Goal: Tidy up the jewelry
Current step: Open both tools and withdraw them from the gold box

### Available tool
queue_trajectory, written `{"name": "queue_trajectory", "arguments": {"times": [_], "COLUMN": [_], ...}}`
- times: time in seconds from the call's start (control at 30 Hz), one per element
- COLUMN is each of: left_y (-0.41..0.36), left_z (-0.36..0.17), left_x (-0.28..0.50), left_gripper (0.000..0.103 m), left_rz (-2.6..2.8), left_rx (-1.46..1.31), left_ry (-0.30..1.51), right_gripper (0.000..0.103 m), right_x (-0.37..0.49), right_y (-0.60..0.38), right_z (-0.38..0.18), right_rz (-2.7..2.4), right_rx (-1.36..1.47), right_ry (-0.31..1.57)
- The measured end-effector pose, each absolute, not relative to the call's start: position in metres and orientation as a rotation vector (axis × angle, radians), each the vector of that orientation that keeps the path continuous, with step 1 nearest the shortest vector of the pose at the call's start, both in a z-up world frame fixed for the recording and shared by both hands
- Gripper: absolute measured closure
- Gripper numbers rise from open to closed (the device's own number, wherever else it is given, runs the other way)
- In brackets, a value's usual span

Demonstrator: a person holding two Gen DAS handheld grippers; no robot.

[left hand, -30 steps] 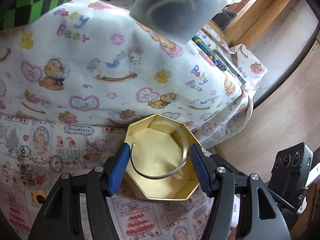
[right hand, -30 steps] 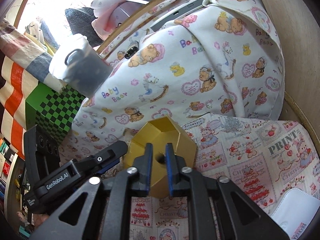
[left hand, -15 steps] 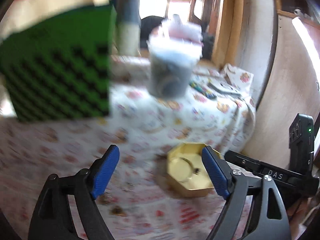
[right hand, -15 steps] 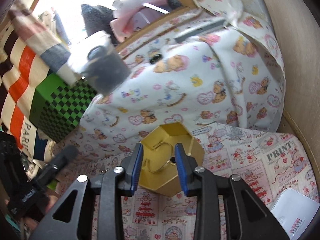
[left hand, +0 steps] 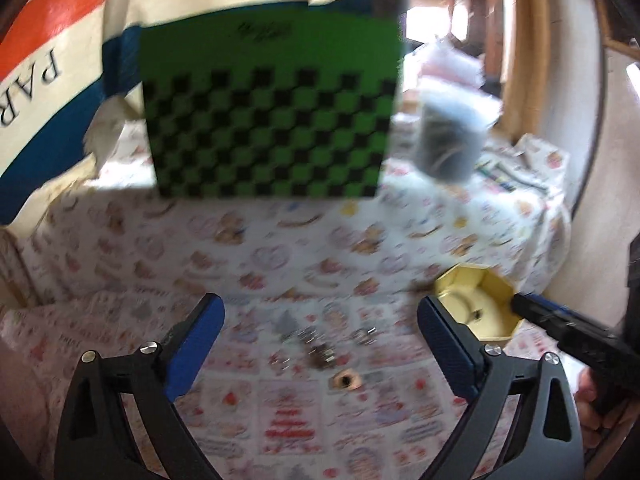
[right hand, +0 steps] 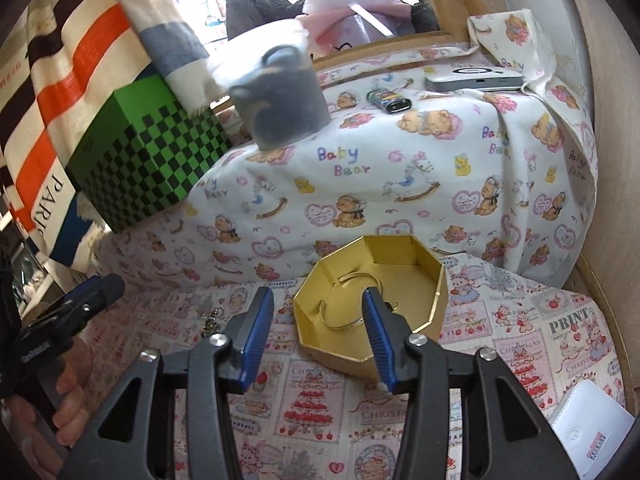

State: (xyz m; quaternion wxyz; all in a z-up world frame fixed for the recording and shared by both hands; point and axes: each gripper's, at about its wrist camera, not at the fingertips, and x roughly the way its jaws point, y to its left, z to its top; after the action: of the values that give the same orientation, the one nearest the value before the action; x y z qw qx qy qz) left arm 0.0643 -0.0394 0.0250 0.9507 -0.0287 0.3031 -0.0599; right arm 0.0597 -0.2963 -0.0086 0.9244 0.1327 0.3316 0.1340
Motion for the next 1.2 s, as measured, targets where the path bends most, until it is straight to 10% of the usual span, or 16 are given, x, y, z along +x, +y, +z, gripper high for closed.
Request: {"name": "queue_trajectory", "arguments": {"times": [0.37,0.9,1.2], "left_y": [-0.017,-0.033,-0.053], "left_z": [-0.03,-0.064,-0.061], "left_x": [0.082,0.106,0.119], "left_gripper": [0.011,0.08,0.08], "left_rz": [-0.107,-0.312,-0.244], "left_rx": [-0.072,-0.159,-0.086], "left_ry": [0.757,0.927,0.966], "right_gripper": [0.056,0.056,0.056], "right_x": [0.06,0.061,0.06], "right_y": [-0.276,-0.272,-0.282], "right_z": [-0.019,-0.019,-0.016], "right_rz": [0.246,0.252,0.245], "right_rx": [0.181,0.176,0.209], "right_ry": [0.692,0.692,0.68]}}
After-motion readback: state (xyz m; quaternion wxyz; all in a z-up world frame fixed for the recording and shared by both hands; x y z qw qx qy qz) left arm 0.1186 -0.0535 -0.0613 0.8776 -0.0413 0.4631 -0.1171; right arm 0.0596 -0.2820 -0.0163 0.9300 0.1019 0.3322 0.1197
